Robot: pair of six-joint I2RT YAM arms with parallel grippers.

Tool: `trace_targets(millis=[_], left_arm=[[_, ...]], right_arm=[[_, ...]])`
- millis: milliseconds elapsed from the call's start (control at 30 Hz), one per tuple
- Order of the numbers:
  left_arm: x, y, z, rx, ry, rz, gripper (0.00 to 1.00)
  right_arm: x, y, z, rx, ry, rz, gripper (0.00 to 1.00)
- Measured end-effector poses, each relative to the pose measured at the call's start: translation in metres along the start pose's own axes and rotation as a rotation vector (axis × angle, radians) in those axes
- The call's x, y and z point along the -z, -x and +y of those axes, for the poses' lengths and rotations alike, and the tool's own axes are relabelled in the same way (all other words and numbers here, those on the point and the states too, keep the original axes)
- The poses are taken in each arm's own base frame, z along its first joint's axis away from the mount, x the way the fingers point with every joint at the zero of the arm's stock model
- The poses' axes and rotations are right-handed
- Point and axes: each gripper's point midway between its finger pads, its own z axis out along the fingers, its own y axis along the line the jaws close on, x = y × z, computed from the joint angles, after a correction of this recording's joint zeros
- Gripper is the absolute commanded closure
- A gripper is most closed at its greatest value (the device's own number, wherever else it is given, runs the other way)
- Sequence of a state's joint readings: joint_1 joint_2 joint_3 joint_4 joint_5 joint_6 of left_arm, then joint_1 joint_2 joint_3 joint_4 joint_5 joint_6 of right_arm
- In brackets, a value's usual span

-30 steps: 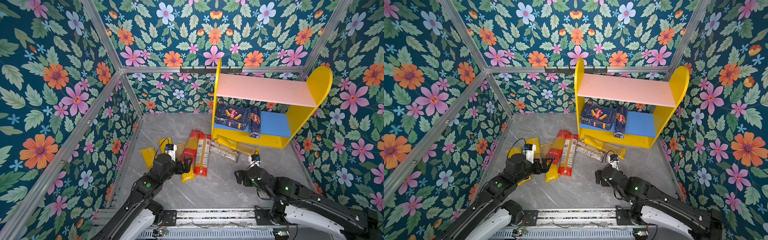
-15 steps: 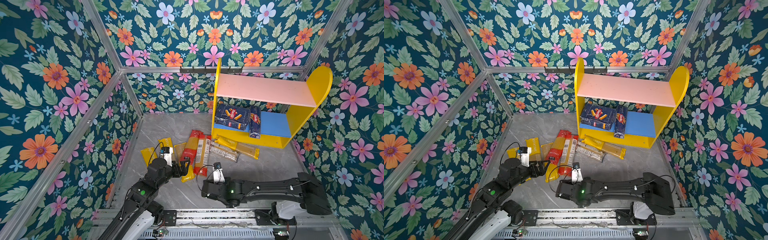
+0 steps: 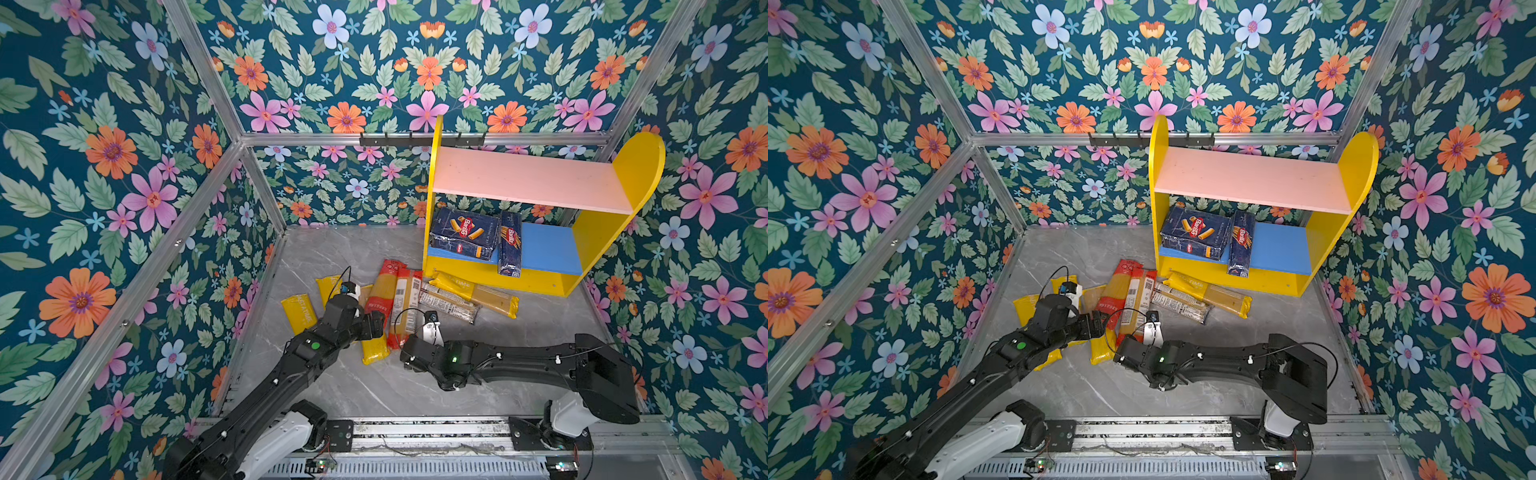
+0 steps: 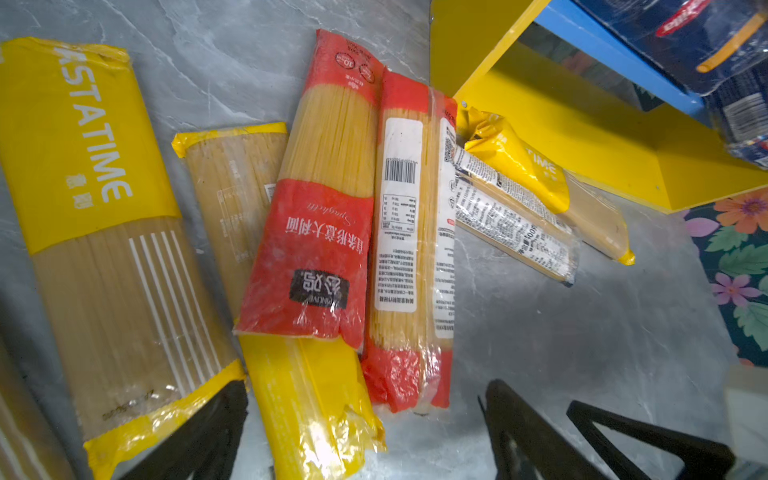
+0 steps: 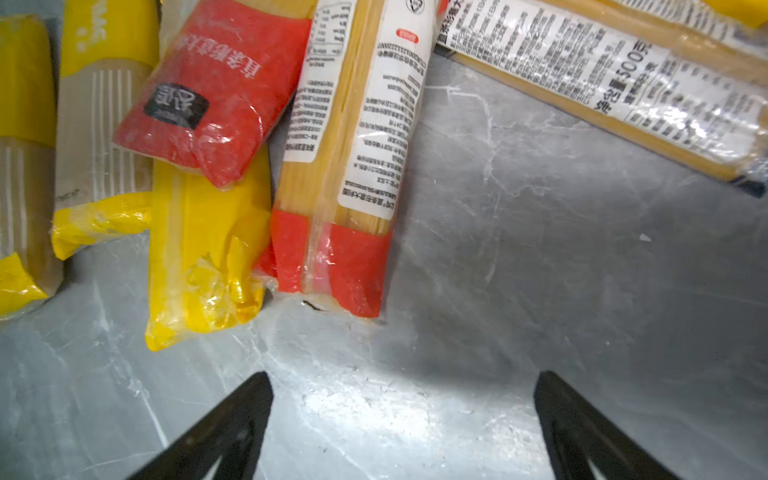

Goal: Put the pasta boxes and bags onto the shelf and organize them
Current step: 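Withdraw the right gripper from the shelf toward the pasta pile, then grasp the white-labelled spaghetti bag with the right gripper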

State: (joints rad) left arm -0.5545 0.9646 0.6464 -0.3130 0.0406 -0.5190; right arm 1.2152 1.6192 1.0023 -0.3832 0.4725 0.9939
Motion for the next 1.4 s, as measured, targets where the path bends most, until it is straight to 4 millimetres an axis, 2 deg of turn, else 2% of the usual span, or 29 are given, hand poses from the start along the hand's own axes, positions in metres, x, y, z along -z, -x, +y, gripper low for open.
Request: trace_targets(millis=[400, 533, 733, 1000, 1167, 1400], left_arm=[[-0.064, 0.025, -0.010, -0.027, 0.052, 0.029, 0.05], [-0.086, 0.033, -0.010, -0.046, 0.077, 0.041, 0.05], [-0.105, 0.035, 0.003, -0.042, 0.133, 0.058, 0.05], [-0.094, 0.038, 0.044, 0.016, 0.216, 0.032, 0.04], [-0.082, 0.035, 0.060, 0.061, 0.227, 0.004, 0.04], [-0.062, 0.032, 0.076, 0.140, 0.234, -0.050, 0.04]], right_arm=[[-0.033, 0.013, -0.001, -0.037, 0.067, 0.042, 0.01], [-0.043, 0.008, 0.003, -0.016, 0.073, 0.072, 0.01], [-0.050, 0.010, 0.017, -0.005, 0.109, 0.082, 0.01], [-0.062, 0.016, 0.035, -0.010, 0.124, 0.076, 0.01], [-0.075, 0.026, 0.047, -0.017, 0.113, 0.060, 0.01], [-0.097, 0.046, 0.029, -0.055, 0.042, 0.067, 0.01]])
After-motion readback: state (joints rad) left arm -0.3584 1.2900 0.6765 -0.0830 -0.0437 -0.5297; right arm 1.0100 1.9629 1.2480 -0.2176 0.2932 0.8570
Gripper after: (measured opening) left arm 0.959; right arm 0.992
